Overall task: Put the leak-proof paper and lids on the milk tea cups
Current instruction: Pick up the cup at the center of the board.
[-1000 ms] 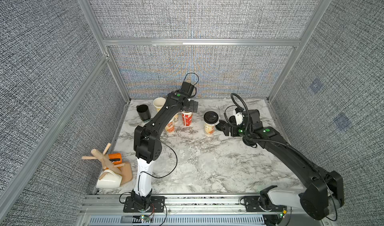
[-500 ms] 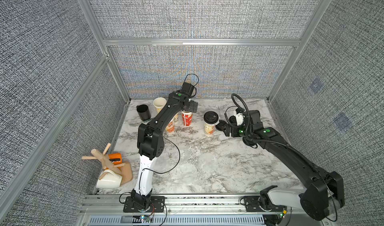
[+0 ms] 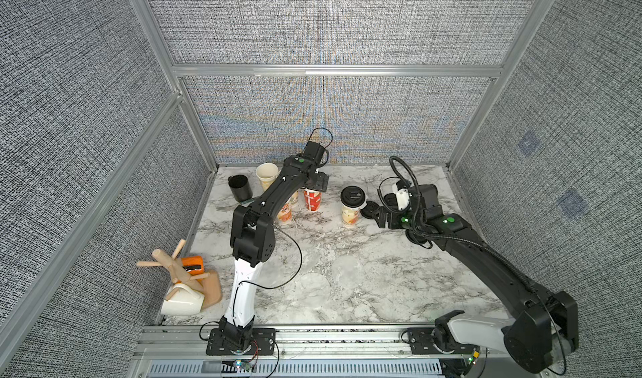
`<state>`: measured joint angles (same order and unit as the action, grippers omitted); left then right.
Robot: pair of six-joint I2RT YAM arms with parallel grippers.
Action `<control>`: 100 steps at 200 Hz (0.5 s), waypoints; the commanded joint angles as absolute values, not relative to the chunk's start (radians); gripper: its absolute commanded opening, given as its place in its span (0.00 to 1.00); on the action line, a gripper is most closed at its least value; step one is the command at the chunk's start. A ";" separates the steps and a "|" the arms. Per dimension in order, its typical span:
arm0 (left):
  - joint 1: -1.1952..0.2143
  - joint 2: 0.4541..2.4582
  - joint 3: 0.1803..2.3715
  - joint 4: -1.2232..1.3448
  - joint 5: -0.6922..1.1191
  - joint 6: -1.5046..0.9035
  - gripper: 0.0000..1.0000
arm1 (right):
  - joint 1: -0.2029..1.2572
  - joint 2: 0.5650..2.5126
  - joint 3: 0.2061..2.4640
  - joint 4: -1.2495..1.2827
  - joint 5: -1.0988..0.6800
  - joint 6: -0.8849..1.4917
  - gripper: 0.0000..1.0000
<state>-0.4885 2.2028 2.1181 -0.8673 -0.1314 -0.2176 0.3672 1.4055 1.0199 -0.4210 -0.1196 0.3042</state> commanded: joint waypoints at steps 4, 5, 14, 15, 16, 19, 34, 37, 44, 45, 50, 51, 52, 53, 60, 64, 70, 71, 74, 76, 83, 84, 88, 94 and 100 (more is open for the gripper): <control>-0.489 2.175 2.119 -0.883 -0.130 -0.223 0.87 | 0.366 1.392 1.017 -0.413 -0.114 0.295 0.98; -0.488 2.174 2.120 -0.884 -0.130 -0.223 0.87 | 0.365 1.391 1.017 -0.414 -0.114 0.295 0.98; -0.488 2.167 2.121 -0.893 -0.120 -0.226 0.86 | 0.365 1.384 1.016 -0.416 -0.112 0.296 0.98; -0.488 2.167 2.121 -0.894 -0.120 -0.226 0.86 | 0.365 1.383 1.016 -0.416 -0.112 0.296 0.98; -0.488 2.167 2.121 -0.896 -0.119 -0.227 0.86 | 0.364 1.383 1.016 -0.416 -0.112 0.296 0.98; -0.488 2.165 2.122 -0.900 -0.115 -0.230 0.86 | 0.363 1.380 1.016 -0.417 -0.112 0.297 0.98; -0.488 2.157 2.129 -0.925 -0.092 -0.233 0.85 | 0.362 1.367 1.012 -0.420 -0.108 0.299 0.98; -0.488 2.155 2.131 -0.932 -0.087 -0.234 0.84 | 0.362 1.363 1.012 -0.421 -0.109 0.299 0.98; -0.488 2.149 2.135 -0.947 -0.076 -0.240 0.84 | 0.361 1.357 1.009 -0.422 -0.107 0.301 0.98; -0.488 2.148 2.135 -0.949 -0.074 -0.239 0.84 | 0.362 1.356 1.008 -0.422 -0.107 0.301 0.98; -0.488 2.142 2.132 -0.958 -0.065 -0.242 0.83 | 0.360 1.352 1.006 -0.423 -0.107 0.302 0.98; -0.489 2.142 2.132 -0.958 -0.063 -0.242 0.83 | 0.360 1.351 1.006 -0.423 -0.107 0.302 0.98; -0.488 2.140 2.130 -0.959 -0.061 -0.244 0.83 | 0.360 1.350 1.005 -0.424 -0.107 0.302 0.98; -0.489 2.138 2.129 -0.961 -0.060 -0.244 0.83 | 0.360 1.349 1.005 -0.425 -0.107 0.302 0.98; -0.488 2.127 2.120 -0.971 -0.047 -0.247 0.83 | 0.359 1.342 1.002 -0.426 -0.107 0.304 0.98; -0.489 2.118 2.112 -0.977 -0.038 -0.251 0.82 | 0.359 1.339 1.001 -0.426 -0.107 0.305 0.98; -0.490 2.104 2.098 -0.984 -0.024 -0.253 0.82 | 0.360 1.330 0.996 -0.428 -0.106 0.306 0.98; -0.489 2.101 2.095 -0.986 -0.022 -0.255 0.82 | 0.360 1.330 0.996 -0.428 -0.107 0.306 0.98; -0.490 2.092 2.087 -0.988 -0.016 -0.257 0.82 | 0.360 1.327 0.995 -0.428 -0.106 0.307 0.98; -0.491 2.088 2.081 -0.992 -0.011 -0.257 0.81 | 0.360 1.325 0.993 -0.428 -0.107 0.308 0.98; -0.492 2.065 2.057 -1.000 0.002 -0.261 0.81 | 0.359 1.318 0.990 -0.430 -0.107 0.308 0.98; -0.492 2.062 2.054 -1.001 0.005 -0.261 0.81 | 0.359 1.317 0.990 -0.430 -0.107 0.310 0.98; -0.495 2.047 2.039 -1.004 0.014 -0.262 0.80 | 0.359 1.312 0.987 -0.431 -0.106 0.310 0.98; -0.500 2.021 2.012 -1.008 0.025 -0.264 0.80 | 0.359 1.306 0.985 -0.432 -0.107 0.311 0.98; -0.506 1.997 1.986 -1.013 0.034 -0.263 0.80 | 0.358 1.301 0.983 -0.434 -0.107 0.311 0.98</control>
<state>-0.4927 2.0674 2.0468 -0.9741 -0.0338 -0.2466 0.3599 1.3163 0.9874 -0.4301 -0.1108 0.3065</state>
